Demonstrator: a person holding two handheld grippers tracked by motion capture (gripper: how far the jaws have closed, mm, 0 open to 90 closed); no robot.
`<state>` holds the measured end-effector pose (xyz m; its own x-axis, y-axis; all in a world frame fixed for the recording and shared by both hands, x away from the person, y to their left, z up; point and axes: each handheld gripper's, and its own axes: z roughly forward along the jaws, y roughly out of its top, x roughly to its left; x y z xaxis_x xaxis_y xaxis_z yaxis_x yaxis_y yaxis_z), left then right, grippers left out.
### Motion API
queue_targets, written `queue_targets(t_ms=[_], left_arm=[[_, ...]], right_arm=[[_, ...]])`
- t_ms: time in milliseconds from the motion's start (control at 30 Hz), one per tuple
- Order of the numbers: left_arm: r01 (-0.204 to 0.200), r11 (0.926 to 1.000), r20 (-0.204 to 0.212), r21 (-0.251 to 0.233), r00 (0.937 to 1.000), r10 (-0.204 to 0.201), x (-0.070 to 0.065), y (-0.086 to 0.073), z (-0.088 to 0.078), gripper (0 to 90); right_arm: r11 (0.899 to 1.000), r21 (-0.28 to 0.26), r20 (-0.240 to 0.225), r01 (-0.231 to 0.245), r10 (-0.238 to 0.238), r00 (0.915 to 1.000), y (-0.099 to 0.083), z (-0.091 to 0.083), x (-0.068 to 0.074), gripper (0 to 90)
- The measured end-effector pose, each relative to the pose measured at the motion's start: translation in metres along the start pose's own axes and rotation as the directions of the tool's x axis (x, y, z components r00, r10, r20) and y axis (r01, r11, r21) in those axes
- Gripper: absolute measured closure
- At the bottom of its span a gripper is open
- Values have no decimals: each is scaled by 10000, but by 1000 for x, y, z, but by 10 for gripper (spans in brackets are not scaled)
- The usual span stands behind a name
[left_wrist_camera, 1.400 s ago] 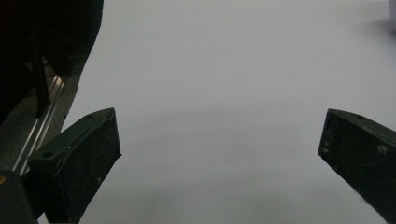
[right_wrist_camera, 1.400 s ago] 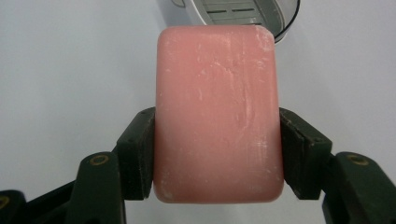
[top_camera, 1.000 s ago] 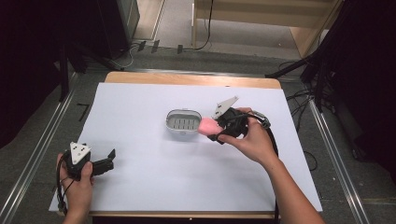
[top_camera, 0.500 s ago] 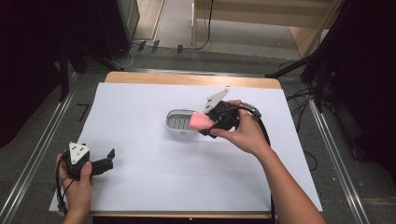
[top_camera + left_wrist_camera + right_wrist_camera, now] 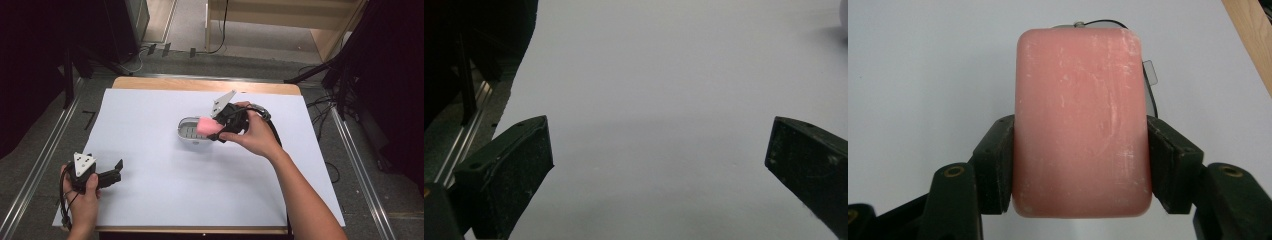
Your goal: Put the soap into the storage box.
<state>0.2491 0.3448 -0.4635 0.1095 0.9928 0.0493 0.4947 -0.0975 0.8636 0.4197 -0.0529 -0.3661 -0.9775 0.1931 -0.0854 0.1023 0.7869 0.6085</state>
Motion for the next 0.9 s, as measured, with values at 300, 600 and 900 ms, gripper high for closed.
queue_targets(t_ms=[300,600,900], left_arm=[[-7,10000,16,-4,10000,7,0,0,0,0],[9,10000,35,30,10000,-10,0,0,0,0],[27,10000,41,34,10000,-27,0,0,0,0]], right_arm=[[9994,10,-244,351,-350,9991,10,8,-5,388],[9985,-14,-518,550,-550,9971,16,15,-11,389],[9982,113,-570,591,-584,9967,17,25,-20,389]])
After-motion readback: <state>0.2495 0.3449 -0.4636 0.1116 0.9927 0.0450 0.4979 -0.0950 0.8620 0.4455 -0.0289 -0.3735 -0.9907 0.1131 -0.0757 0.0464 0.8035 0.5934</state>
